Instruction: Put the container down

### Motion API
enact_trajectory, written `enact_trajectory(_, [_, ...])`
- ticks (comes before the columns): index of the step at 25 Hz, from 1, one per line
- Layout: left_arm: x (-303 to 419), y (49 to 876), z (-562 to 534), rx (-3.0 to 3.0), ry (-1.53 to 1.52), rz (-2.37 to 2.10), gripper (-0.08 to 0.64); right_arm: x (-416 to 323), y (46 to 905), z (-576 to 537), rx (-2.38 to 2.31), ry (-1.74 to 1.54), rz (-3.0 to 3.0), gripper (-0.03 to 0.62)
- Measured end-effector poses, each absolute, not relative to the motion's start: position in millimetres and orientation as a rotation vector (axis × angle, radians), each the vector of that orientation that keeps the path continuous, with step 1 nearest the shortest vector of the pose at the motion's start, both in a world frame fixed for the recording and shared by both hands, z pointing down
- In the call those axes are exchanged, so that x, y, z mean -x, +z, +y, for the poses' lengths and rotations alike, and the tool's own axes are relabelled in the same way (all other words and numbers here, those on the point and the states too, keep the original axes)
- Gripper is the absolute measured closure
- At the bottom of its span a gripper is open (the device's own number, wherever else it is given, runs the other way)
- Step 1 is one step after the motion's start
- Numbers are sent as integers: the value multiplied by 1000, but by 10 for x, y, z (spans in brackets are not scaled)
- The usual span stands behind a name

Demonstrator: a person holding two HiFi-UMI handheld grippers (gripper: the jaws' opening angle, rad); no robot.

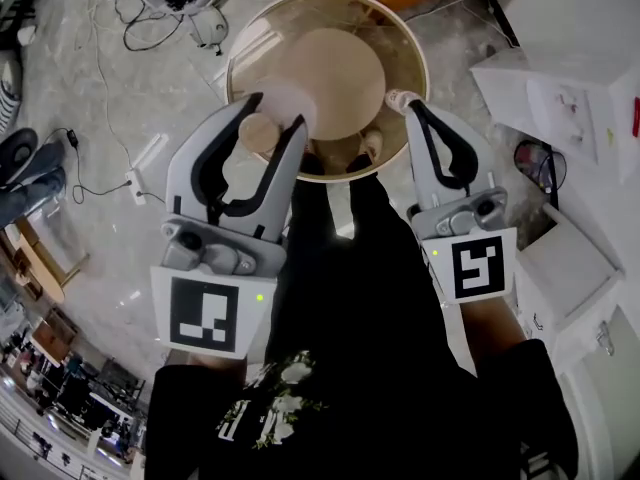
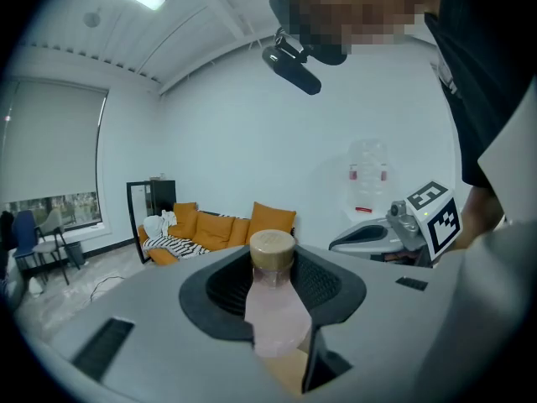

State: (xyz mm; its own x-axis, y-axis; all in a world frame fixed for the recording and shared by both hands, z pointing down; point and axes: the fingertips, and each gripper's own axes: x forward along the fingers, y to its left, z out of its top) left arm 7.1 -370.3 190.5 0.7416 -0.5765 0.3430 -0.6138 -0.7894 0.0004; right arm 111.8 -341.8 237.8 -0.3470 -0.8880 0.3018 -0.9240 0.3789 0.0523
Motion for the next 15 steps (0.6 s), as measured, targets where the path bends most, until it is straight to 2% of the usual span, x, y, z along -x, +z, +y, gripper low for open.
enact_trajectory(8, [-156, 2560, -3864, -2762, 427, -1007, 413, -1071, 2886, -3569, -1414, 151, -2365, 597])
enact_trajectory(15, [-182, 3307, -4071, -2780, 518, -949, 413, -1028, 3639, -3739, -1460, 272, -2325, 597])
